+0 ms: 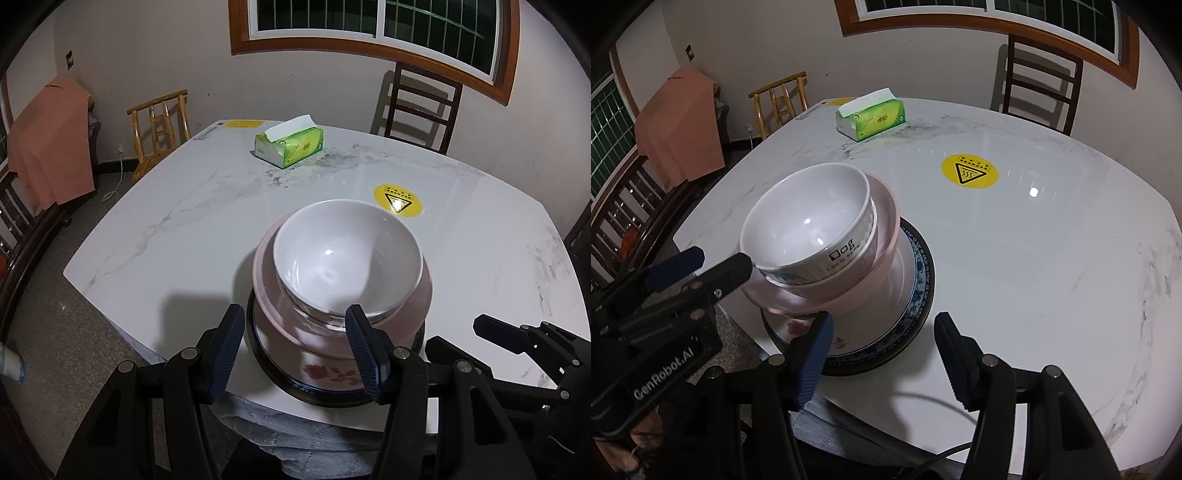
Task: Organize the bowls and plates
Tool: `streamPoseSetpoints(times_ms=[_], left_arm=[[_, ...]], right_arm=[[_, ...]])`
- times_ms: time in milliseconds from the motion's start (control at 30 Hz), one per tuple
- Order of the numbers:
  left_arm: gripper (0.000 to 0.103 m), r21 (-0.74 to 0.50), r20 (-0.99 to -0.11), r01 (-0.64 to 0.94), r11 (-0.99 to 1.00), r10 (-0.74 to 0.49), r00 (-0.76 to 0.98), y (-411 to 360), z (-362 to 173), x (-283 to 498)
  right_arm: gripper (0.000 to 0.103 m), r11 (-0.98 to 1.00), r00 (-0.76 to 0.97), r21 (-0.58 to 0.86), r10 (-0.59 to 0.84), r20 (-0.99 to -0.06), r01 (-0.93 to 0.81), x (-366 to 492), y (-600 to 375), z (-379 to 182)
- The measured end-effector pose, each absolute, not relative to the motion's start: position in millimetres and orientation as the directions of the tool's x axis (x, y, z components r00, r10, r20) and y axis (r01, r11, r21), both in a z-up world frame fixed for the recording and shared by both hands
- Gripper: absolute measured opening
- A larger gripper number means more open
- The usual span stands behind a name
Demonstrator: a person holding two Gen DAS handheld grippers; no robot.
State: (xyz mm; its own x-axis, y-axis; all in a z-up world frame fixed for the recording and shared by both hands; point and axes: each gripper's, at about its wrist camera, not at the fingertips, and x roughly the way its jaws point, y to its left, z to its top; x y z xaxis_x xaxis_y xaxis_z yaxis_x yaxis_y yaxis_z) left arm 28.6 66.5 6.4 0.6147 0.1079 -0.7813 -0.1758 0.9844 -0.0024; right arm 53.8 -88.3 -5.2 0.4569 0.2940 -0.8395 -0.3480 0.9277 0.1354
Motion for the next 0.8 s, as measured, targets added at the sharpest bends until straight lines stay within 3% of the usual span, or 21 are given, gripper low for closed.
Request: streamPoseSetpoints(times_ms=[800], left_arm=[[0.054,0.003,-0.777,-0.183,0.983,0.118,0.619,66.0,5.4,26.7]], right_arm=[[0.06,0.92,0.427,0.148,0.306,-0.851,-0.364,54.0,-82.4,-10.6]])
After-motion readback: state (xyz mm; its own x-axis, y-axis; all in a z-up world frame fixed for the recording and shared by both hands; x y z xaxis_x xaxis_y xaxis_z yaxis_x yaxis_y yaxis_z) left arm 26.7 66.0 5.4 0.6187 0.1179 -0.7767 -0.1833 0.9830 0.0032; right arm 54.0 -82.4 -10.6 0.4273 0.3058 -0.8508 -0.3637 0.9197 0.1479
